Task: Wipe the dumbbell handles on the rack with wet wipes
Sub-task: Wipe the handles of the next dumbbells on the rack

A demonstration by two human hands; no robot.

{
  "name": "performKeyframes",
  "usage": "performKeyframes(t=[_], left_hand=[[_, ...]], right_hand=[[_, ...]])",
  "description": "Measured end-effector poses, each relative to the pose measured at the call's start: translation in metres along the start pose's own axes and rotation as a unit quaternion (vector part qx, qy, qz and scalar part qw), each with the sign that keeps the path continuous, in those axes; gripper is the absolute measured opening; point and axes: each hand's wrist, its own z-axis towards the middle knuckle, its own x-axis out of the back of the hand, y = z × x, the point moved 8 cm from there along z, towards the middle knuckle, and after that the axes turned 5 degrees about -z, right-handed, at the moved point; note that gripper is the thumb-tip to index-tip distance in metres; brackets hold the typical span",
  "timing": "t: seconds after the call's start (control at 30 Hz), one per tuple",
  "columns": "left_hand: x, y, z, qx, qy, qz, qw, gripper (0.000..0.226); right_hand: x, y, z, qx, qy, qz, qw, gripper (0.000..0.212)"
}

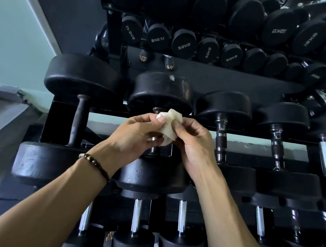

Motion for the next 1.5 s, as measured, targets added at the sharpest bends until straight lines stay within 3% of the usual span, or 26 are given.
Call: performKeyframes(t=[0.13,0.2,0.3,0.4,0.47,0.6,0.67,0.83,0.93,1.0,1.07,1.17,1.3,1.43,1.5], left_hand=[[-0.003,0.002,0.002,-0.001,-0.017,-0.032,0.999,0.012],[0.01,0.006,0.003,-0.025,0.034,-0.023,0.999,0.005],[0.046,0.009,0.006,-0.039,0.147,0.006,0.988,0.024],[0.09,0.012,0.006,-0.039,0.295,0.188,0.936,0.024],[0.094,0.018,0.01,-0.061,0.327,0.285,0.899,0.019],[0.068,0.015,0.038,-0.083,0.296,0.289,0.907,0.03],[0.066,0.012,0.047,-0.072,0.283,0.286,0.913,0.026],[0.062,0.008,0.038,-0.033,0.217,0.469,0.856,0.02],[0.058,0.016,0.041,-0.078,0.284,0.329,0.897,0.023],[0.059,0.021,0.051,-0.098,0.313,0.268,0.906,0.018],[0.059,0.02,0.053,-0.095,0.299,0.315,0.896,0.006],[0.059,0.015,0.046,-0.099,0.264,0.443,0.851,0.005],[0.064,0.014,0.062,-0.094,0.29,0.363,0.88,0.032],[0.064,0.003,0.056,-0.052,0.261,0.409,0.873,0.028],[0.063,-0.008,0.049,-0.025,0.224,0.398,0.889,0.024]], right_hand=[[-0.002,-0.002,0.002,0.028,0.023,-0.115,0.993,0.011],[0.004,-0.003,0.001,0.052,0.05,-0.168,0.983,0.003],[0.022,0.009,-0.006,0.05,0.103,-0.198,0.974,0.004],[0.026,0.034,-0.018,0.037,0.101,-0.278,0.954,0.012],[0.023,0.042,-0.022,0.055,0.11,-0.331,0.936,0.016],[0.019,0.04,-0.02,0.093,0.138,-0.369,0.914,0.018],[0.019,0.04,-0.02,0.102,0.141,-0.367,0.914,0.018],[0.017,0.039,-0.019,0.103,0.15,-0.37,0.911,0.015],[0.019,0.039,-0.021,0.111,0.15,-0.364,0.913,0.016],[0.019,0.039,-0.022,0.118,0.153,-0.358,0.913,0.018],[0.019,0.04,-0.022,0.119,0.15,-0.356,0.915,0.019],[0.019,0.04,-0.02,0.117,0.146,-0.367,0.911,0.019],[0.018,0.038,-0.022,0.122,0.145,-0.367,0.911,0.019],[0.019,0.041,-0.021,0.125,0.143,-0.361,0.913,0.019],[0.018,0.042,-0.021,0.121,0.138,-0.354,0.917,0.019]])
